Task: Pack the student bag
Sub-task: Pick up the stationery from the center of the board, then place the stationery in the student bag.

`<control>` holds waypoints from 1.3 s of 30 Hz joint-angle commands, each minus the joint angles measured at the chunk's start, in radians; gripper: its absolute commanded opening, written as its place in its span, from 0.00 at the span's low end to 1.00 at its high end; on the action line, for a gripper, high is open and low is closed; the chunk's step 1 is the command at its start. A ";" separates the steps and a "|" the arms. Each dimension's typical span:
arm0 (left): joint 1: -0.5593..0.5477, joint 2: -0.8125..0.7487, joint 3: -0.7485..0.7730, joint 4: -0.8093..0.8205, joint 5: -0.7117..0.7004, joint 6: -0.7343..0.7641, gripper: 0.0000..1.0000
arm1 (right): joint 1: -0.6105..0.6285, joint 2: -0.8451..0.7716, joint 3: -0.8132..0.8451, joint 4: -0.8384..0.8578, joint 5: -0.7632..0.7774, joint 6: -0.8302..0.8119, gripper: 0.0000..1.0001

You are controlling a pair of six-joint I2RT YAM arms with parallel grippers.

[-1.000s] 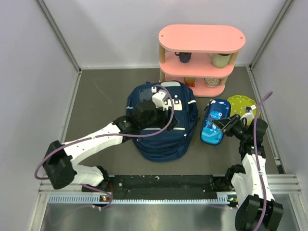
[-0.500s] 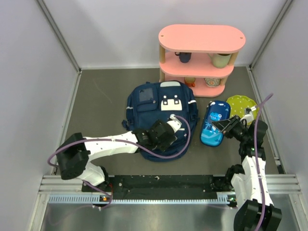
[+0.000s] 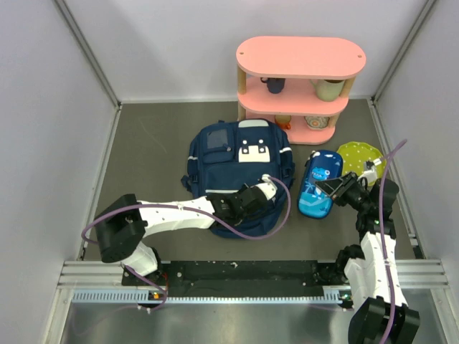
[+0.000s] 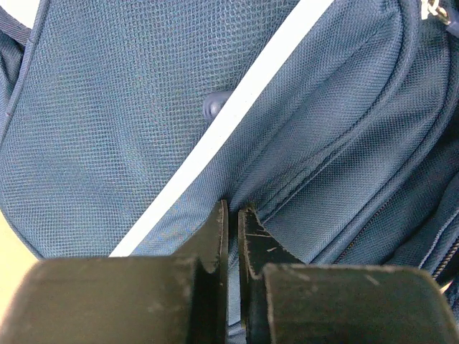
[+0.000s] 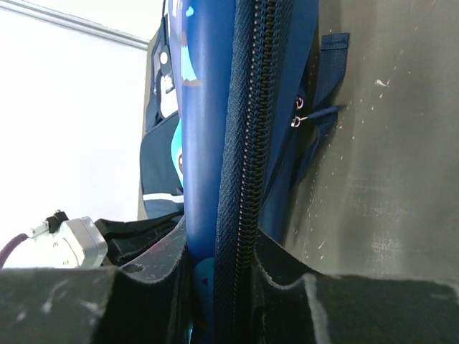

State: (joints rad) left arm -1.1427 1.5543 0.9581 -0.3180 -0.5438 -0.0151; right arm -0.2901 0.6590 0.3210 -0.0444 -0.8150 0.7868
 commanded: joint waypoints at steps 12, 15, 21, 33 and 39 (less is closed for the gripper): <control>0.081 -0.195 0.179 -0.062 0.088 -0.101 0.00 | 0.003 -0.047 0.041 -0.109 -0.150 -0.034 0.00; 0.101 -0.212 0.203 -0.101 0.139 -0.147 0.00 | 0.003 -0.062 0.030 -0.109 -0.216 -0.005 0.00; 0.115 -0.240 0.248 -0.130 0.214 -0.213 0.00 | 0.028 -0.073 0.004 -0.124 -0.337 0.077 0.00; 0.118 -0.303 0.303 -0.151 0.239 -0.333 0.00 | 0.181 -0.102 -0.019 -0.189 -0.222 0.143 0.00; 0.116 -0.341 0.272 -0.101 0.315 -0.353 0.00 | 0.320 -0.058 -0.042 -0.068 -0.121 0.245 0.00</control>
State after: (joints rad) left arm -1.0267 1.2995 1.1912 -0.5499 -0.2802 -0.3050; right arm -0.0662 0.5747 0.2993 -0.2466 -1.0103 0.9314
